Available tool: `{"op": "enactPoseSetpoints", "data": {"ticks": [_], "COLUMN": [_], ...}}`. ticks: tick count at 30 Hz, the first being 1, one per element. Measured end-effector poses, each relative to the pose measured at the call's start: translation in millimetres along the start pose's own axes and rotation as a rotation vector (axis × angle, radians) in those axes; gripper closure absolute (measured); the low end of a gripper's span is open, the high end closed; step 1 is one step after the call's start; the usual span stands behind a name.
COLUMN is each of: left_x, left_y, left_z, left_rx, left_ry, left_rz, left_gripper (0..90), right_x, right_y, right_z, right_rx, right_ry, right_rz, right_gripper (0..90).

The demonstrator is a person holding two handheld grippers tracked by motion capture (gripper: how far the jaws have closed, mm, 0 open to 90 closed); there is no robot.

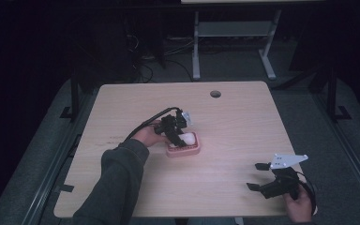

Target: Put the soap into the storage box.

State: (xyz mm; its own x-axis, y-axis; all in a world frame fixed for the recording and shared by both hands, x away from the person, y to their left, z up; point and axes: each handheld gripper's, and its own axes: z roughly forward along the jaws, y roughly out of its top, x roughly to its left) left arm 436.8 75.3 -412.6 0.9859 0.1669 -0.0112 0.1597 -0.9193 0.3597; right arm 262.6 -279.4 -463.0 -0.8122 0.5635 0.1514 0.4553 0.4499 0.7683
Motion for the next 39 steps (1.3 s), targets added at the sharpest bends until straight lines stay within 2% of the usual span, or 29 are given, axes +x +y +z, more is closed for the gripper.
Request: {"op": "enactPoseSetpoints", "data": {"ticks": [8, 16, 22, 24, 31, 39], "left_x": [1.1, 0.6, -0.4, -1.6, -3.9, -6.4], "left_y": [1.9, 2.4, 1.3, -0.8, -10.7, -14.9], "left_z": [9.9, 10.8, 8.8, 8.9, 3.4, 0.5], "left_rx": [0.023, 0.022, 0.028, 0.039, 0.025, 0.038], "left_ry": [-0.008, 0.002, 0.010, 0.020, 0.044, 0.068], "left_rz": [-0.001, -0.002, -0.008, -0.005, -0.018, -0.006], "left_gripper": [49.2, 49.1, 42.8, 41.2, 39.5, 39.1], "right_x": [-0.1, 0.2, 0.6, 1.0, 1.9, 2.0], "right_y": [-0.2, -0.2, 0.0, 0.0, 0.5, 1.0], "right_z": [-0.4, -0.2, -0.3, -0.2, 0.5, 0.9], "right_rx": [-0.001, -0.002, 0.001, 0.004, 0.007, 0.007], "right_ry": [-0.001, 0.000, 0.001, 0.001, 0.000, -0.001], "right_rz": [-0.001, -0.002, -0.007, -0.007, -0.006, -0.013], "right_gripper": [14.2, 14.2, 14.1, 14.2, 14.2, 14.2]}}
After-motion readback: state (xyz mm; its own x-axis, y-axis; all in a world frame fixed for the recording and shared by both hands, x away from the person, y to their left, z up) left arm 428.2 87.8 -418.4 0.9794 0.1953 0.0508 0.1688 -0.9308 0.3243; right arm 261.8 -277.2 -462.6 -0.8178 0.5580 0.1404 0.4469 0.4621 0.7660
